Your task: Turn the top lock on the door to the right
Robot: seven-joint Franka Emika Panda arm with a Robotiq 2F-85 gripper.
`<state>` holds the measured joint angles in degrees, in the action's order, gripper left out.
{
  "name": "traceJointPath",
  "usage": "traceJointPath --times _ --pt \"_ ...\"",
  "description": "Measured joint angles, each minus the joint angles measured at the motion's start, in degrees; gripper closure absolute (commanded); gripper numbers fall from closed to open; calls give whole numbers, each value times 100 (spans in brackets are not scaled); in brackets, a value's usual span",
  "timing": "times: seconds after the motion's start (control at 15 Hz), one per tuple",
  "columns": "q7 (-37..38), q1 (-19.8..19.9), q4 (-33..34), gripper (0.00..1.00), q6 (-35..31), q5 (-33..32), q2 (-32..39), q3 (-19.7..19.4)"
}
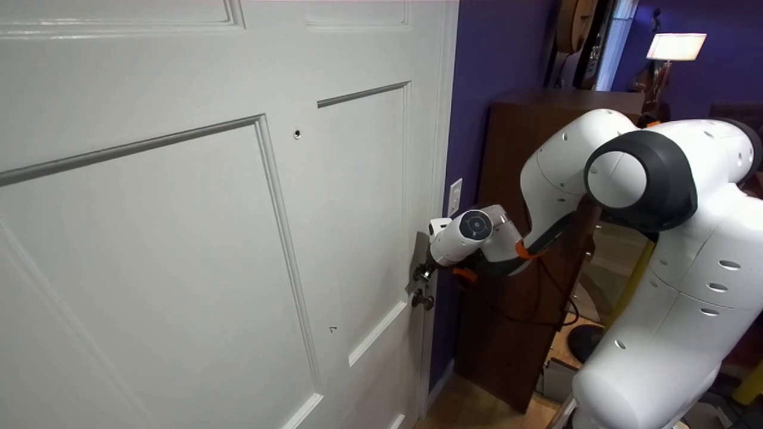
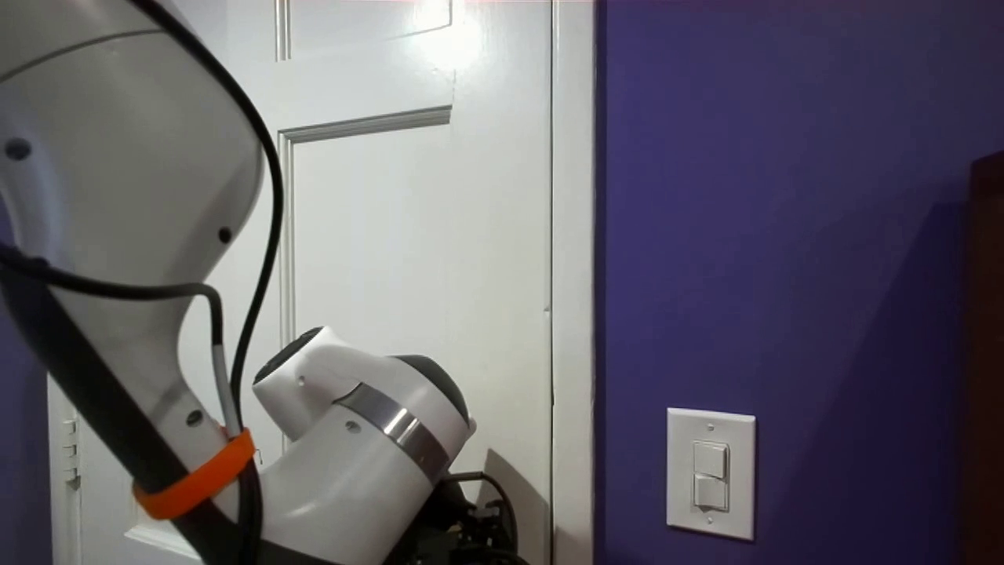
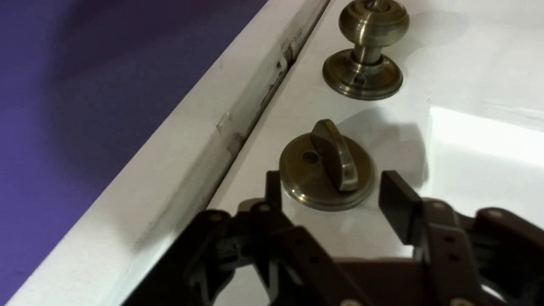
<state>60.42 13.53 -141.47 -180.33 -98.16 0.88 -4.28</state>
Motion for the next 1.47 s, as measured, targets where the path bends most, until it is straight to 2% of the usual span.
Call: traceJointPath --times 0.07,0.2,0.27,0.4,0.53,0.6,0.67,0.8,1.0,1.13,1.47 --pt "115 0 13 77 -4 -94 10 0" --pt "331 0 21 39 -12 -256 44 0" --pt "410 0 22 38 -13 -305 72 0" --pt "569 0 26 30 -13 -430 143 1" --pt "775 -1 76 29 -17 -618 206 7" --pt "908 -1 121 35 -25 -746 222 14" --pt "1062 -1 181 54 -35 -898 234 27" --pt "1372 -2 294 65 -61 -1174 260 65" --pt "1791 -2 422 88 -77 -1522 329 131" --pt "2056 11 461 99 -77 -1754 348 135" --pt "2606 14 526 96 -81 -2185 396 195"
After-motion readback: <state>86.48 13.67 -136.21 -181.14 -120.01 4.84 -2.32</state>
